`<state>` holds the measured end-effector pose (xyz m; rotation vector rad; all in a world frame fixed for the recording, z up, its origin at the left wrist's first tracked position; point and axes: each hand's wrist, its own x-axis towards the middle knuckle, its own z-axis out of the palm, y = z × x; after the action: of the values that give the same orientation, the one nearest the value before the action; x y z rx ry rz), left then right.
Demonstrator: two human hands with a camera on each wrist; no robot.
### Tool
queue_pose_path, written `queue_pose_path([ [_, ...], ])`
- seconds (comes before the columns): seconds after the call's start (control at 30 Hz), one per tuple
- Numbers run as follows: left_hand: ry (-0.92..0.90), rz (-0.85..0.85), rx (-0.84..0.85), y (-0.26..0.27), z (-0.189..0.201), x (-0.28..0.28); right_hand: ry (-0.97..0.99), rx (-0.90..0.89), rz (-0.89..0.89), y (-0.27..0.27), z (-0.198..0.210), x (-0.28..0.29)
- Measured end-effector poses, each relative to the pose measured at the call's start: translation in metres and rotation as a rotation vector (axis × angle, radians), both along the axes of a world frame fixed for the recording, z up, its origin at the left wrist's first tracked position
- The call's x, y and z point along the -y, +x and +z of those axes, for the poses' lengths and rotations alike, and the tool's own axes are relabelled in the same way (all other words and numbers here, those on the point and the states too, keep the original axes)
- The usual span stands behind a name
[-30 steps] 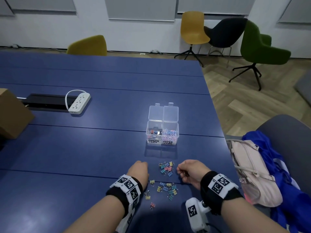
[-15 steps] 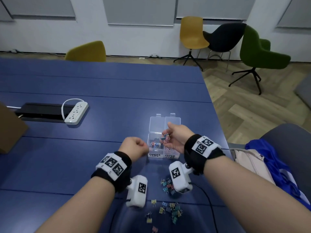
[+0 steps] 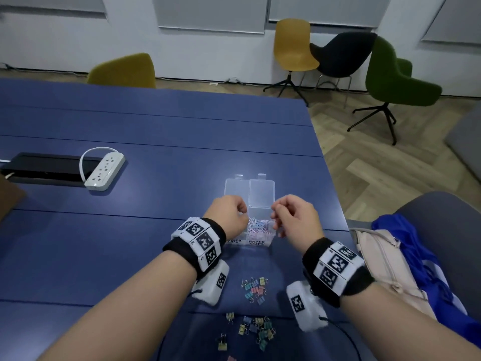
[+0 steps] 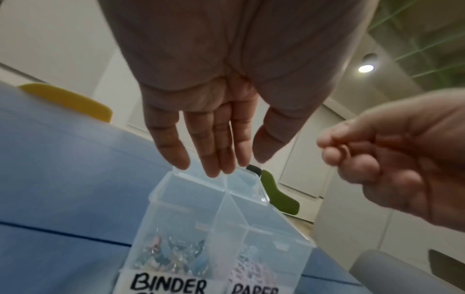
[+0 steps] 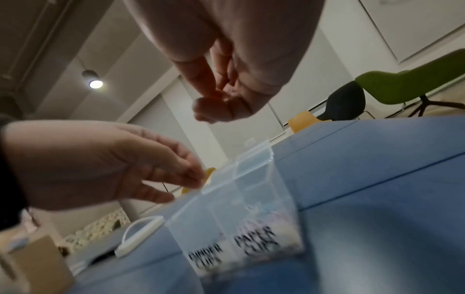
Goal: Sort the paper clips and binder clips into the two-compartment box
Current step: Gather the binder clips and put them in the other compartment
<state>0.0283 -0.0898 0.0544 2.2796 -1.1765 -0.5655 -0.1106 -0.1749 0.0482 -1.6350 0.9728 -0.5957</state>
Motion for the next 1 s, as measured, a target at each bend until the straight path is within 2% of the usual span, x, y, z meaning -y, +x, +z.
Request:
queue_pose_path([
  [0.1,-0.019,-0.183,-0.002,-0.014,-0.002,-0.022,-0.239,-0.286,0.164,-0.036,-0.019,-0.004],
  [0.2,0.166,-0.429,0.051,-0.032,-0.023,-0.043,-0.376,-0.667,0.514,-0.059,-0.035,-0.017],
  [0.27,0.313,-0.461,0.118,-0.044,-0.046,-0.053,-0.395,-0.807,0.648,-0.061,-0.045,-0.030],
  [0.37,0.427,-0.417,0.158,-0.059,-0.070,-0.057,-0.335,-0.816,0.663,-0.051,-0.058,-0.048],
  [0.47,0.405,-0.369,0.123,-0.067,-0.079,-0.056,-0.269,-0.841,0.627,-0.041,-0.064,-0.060],
  [0.57,0.381,-0.327,0.092,-0.070,-0.080,-0.056,-0.299,-0.877,0.590,-0.036,-0.069,-0.067],
  [0.9,0.355,-0.259,0.157,-0.067,-0.081,-0.072,-0.360,-0.957,0.637,-0.030,-0.074,-0.080],
  [1.0,0.345,-0.229,0.146,-0.061,-0.077,-0.077,-0.339,-0.978,0.570,-0.035,-0.073,-0.075],
])
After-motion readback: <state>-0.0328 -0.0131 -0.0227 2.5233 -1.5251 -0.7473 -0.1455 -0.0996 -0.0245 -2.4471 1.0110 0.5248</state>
